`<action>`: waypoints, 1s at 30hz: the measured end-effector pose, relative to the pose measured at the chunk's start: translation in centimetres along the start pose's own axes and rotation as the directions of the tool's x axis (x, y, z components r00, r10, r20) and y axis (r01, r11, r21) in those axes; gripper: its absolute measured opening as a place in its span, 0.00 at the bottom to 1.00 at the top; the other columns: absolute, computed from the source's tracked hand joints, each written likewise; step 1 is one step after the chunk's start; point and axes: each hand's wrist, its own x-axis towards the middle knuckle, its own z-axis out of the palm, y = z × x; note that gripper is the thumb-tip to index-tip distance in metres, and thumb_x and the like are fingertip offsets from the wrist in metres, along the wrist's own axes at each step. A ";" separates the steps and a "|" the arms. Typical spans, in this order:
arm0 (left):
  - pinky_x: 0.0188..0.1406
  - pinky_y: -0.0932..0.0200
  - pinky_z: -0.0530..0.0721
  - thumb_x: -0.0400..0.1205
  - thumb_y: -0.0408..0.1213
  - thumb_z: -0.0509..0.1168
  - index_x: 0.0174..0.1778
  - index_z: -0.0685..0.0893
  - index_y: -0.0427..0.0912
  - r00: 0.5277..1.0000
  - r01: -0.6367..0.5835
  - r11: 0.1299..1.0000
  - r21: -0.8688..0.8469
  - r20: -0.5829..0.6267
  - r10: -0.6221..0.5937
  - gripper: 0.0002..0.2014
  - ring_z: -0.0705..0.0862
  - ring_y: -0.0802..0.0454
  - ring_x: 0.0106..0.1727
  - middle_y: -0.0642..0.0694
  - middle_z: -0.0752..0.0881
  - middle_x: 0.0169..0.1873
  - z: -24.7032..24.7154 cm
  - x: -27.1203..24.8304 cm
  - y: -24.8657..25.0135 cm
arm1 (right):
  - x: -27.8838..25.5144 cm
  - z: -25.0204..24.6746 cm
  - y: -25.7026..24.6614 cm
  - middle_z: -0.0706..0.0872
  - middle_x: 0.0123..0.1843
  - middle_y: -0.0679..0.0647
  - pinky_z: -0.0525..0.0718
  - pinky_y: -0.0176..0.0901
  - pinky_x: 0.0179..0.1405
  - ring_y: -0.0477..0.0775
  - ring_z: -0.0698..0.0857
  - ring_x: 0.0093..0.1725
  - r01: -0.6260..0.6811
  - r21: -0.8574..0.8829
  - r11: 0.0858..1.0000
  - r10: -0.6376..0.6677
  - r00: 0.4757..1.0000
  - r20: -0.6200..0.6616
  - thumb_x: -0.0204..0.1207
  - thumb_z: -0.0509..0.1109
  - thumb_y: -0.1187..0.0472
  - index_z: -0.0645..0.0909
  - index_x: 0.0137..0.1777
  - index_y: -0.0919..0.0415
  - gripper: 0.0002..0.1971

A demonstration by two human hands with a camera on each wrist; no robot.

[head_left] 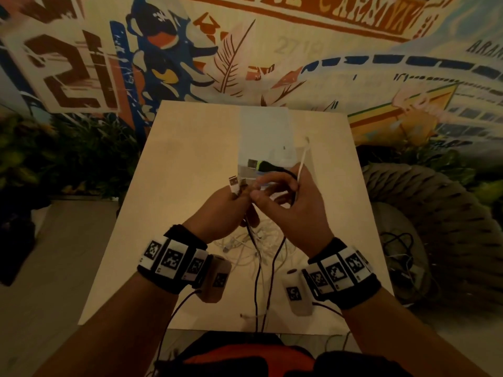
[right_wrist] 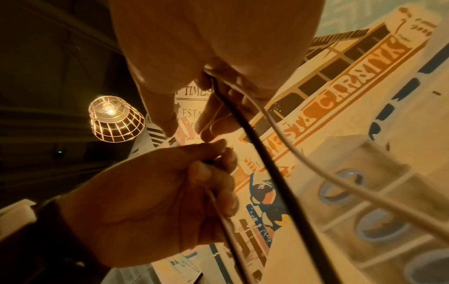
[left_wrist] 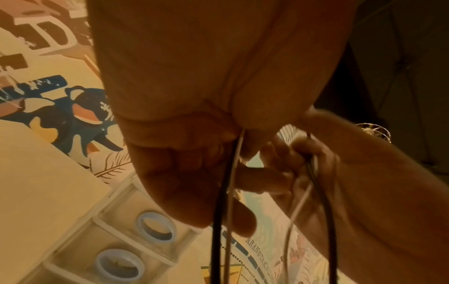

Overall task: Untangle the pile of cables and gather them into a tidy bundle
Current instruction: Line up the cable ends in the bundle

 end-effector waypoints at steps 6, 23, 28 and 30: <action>0.43 0.41 0.88 0.86 0.24 0.57 0.47 0.85 0.51 0.995 -0.068 0.996 0.052 0.081 0.063 0.17 0.88 0.37 0.36 0.35 0.89 0.37 0.9 0.0 0.0 | 1.4 1.8 -0.8 0.91 0.47 0.46 0.89 0.51 0.51 0.48 0.89 0.49 -0.041 -0.041 0.998 0.044 0.997 0.062 0.72 0.82 0.55 0.75 0.49 0.62 0.19; 0.27 0.56 0.63 0.90 0.46 0.59 0.38 0.87 0.59 0.990 -0.122 0.919 -0.375 0.023 0.141 0.17 0.60 0.52 0.23 0.46 0.66 0.24 0.8 -0.9 0.5 | 2.0 0.8 -0.2 0.90 0.54 0.57 0.90 0.48 0.51 0.53 0.91 0.54 -0.063 0.136 0.989 0.061 0.998 0.022 0.81 0.74 0.64 0.76 0.58 0.72 0.14; 0.28 0.57 0.63 0.93 0.44 0.53 0.58 0.84 0.40 0.995 -0.087 0.896 -0.435 -0.080 0.057 0.16 0.60 0.53 0.27 0.48 0.64 0.29 0.4 -0.6 0.3 | 1.8 0.5 0.2 0.82 0.37 0.58 0.80 0.41 0.36 0.51 0.81 0.34 -0.239 0.238 0.941 0.253 0.967 -0.031 0.92 0.52 0.51 0.79 0.47 0.63 0.21; 0.29 0.57 0.62 0.93 0.44 0.52 0.71 0.80 0.43 0.995 -0.102 0.882 -0.461 -0.067 0.080 0.17 0.60 0.53 0.29 0.48 0.64 0.31 0.5 -0.6 0.4 | 1.5 0.9 0.7 0.76 0.31 0.53 0.74 0.44 0.31 0.50 0.73 0.29 -0.232 0.216 0.948 0.231 0.972 0.029 0.93 0.50 0.54 0.77 0.45 0.58 0.19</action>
